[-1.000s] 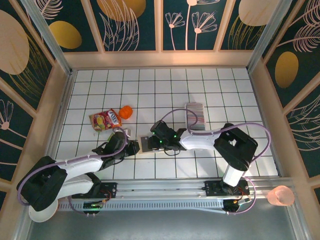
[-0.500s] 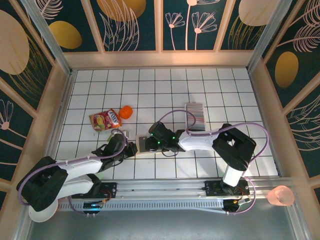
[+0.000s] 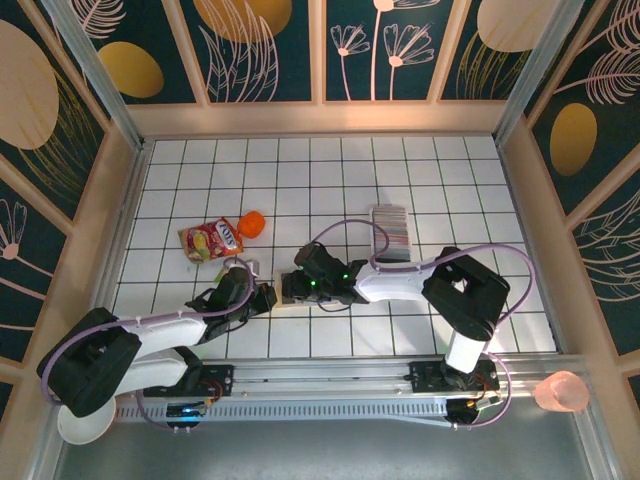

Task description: Put the credit cards into the card holder

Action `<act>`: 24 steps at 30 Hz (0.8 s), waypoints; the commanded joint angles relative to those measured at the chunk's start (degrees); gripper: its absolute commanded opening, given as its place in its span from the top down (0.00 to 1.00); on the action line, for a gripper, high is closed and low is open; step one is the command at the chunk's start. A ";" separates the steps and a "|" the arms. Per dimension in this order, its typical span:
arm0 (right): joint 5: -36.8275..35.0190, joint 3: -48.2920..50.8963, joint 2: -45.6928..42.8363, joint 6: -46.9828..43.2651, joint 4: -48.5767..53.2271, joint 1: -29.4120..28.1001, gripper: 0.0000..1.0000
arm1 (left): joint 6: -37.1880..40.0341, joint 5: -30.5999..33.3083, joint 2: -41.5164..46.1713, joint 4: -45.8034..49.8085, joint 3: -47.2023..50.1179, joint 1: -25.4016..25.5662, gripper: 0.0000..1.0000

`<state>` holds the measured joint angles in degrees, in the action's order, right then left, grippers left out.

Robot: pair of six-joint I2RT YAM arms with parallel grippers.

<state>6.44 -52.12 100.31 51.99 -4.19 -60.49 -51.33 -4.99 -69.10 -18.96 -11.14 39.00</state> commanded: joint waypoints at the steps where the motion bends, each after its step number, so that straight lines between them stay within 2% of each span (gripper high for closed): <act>1: 1.33 -0.29 0.53 1.79 -4.97 -0.53 0.58 | -1.01 -1.16 0.27 -0.50 1.29 0.13 0.99; 8: 5.35 -0.12 0.06 2.05 -13.10 -0.55 0.62 | -1.23 0.61 0.63 -0.29 1.77 0.14 1.00; 15: 5.82 -3.21 -2.35 -0.74 -15.53 -0.35 0.62 | -1.78 1.61 1.99 0.44 2.23 0.12 1.00; 18: 5.39 -5.19 -4.28 -3.05 -14.17 -0.28 0.62 | -1.93 1.99 3.13 1.31 2.21 0.13 1.00; 24: -0.72 -6.33 -12.11 -12.43 -6.15 1.18 0.61 | -1.80 2.88 6.54 2.94 2.35 0.19 0.96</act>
<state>9.91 -57.01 93.60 46.39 -14.20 -60.29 -52.80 -3.49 -64.23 -17.87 -9.52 39.00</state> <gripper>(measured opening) 0.389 0.042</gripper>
